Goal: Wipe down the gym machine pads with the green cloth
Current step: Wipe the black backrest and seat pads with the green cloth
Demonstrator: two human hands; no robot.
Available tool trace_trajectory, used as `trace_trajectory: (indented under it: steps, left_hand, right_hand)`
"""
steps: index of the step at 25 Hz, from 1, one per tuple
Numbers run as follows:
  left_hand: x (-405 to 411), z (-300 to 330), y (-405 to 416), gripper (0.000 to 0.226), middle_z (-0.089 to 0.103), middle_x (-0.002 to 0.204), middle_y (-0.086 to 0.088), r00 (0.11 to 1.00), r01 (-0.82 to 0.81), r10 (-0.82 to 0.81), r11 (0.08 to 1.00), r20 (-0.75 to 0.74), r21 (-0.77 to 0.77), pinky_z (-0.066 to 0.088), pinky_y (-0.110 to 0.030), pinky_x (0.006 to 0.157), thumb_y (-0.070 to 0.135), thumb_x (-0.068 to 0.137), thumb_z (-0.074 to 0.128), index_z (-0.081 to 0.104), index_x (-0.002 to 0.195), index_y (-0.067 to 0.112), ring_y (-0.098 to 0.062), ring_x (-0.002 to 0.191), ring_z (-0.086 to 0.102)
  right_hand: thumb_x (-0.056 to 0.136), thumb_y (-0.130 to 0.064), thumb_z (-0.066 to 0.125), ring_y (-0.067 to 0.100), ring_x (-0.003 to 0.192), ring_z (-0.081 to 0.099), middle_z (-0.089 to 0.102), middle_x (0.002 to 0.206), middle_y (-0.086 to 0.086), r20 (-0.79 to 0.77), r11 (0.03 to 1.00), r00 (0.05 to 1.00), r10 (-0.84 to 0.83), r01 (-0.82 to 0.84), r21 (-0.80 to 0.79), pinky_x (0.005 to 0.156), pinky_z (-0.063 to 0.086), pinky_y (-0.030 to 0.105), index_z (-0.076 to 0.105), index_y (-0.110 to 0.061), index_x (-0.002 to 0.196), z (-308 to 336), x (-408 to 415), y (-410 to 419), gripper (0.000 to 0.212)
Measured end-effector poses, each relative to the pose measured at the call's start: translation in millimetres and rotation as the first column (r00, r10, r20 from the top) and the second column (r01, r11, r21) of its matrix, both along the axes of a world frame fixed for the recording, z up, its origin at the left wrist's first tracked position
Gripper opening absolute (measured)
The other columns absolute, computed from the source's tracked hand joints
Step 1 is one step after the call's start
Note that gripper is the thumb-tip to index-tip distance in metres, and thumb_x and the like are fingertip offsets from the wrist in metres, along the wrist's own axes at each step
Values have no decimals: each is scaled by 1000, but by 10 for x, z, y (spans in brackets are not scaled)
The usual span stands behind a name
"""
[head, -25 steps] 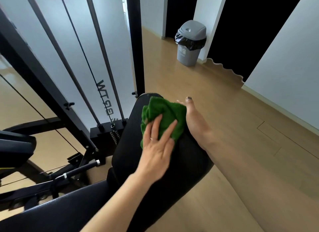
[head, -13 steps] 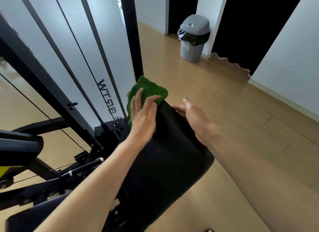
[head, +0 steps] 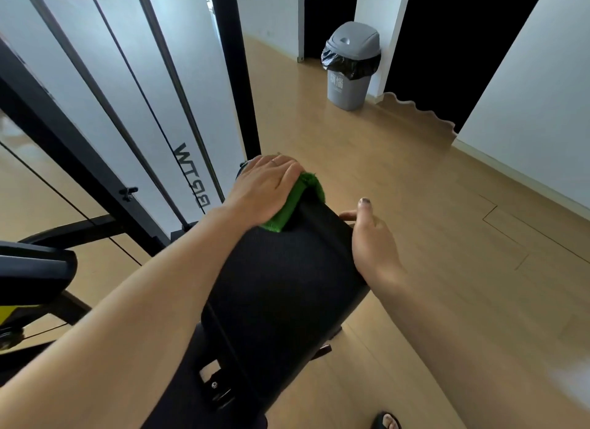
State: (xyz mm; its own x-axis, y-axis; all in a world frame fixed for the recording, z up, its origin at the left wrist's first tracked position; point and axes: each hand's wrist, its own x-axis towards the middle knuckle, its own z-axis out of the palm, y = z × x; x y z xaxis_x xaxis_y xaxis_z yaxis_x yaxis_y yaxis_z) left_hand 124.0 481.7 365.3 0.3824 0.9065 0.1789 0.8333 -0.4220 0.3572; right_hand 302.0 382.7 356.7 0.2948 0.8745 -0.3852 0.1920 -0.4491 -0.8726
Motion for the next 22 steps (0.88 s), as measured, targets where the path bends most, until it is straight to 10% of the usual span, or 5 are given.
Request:
trace_trajectory:
  steps: [7, 10, 12, 15, 22]
  left_hand:
    - [481, -91, -1045, 45, 65, 122, 2, 961, 116, -127, 992, 244, 57, 21, -24, 113, 29, 103, 27, 68, 117, 15, -14, 123, 44]
    - [442, -38, -1213, 43, 60, 134, 9, 952, 278, -283, 959, 119, 60, 19, -26, 121, 31, 106, 28, 63, 129, 21, -10, 133, 41]
    - [244, 24, -839, 43, 58, 139, 10, 930, 366, -366, 928, -25, 70, 23, -30, 121, 33, 106, 25, 59, 131, 25, -11, 135, 43]
    - [-59, 83, -95, 42, 59, 139, 8, 969, 231, -223, 970, -106, 71, 32, -38, 115, 34, 107, 21, 57, 127, 26, -19, 130, 51]
    - [292, -105, -547, 32, 65, 120, 0, 960, 36, -45, 999, 278, 40, 28, -35, 110, 23, 103, 36, 66, 112, 15, -22, 122, 47]
  right_hand:
    - [99, -57, 21, 30, 106, 67, 73, 105, 11, -186, 996, 979, -87, 81, -42, 99, 49, 40, 74, -13, 105, -60, 84, 78, 69]
    - [98, -60, 22, 32, 105, 71, 75, 110, 18, -477, 997, 877, -64, 35, -70, 94, 56, 43, 72, -8, 117, -43, 162, -53, 75]
    - [99, -57, 32, 26, 111, 68, 69, 122, 13, -334, 1000, 942, -12, 19, 18, 97, 53, 42, 63, -13, 129, -101, 132, -40, 62]
    - [99, -59, 22, 20, 124, 57, 62, 133, 3, -120, 994, 993, 13, 0, 110, 110, 40, 42, 54, -29, 139, -139, 50, -100, 59]
    - [103, -60, 17, 27, 100, 72, 76, 103, 11, -352, 994, 930, -106, 102, -31, 100, 52, 46, 74, -31, 110, -91, 50, -115, 64]
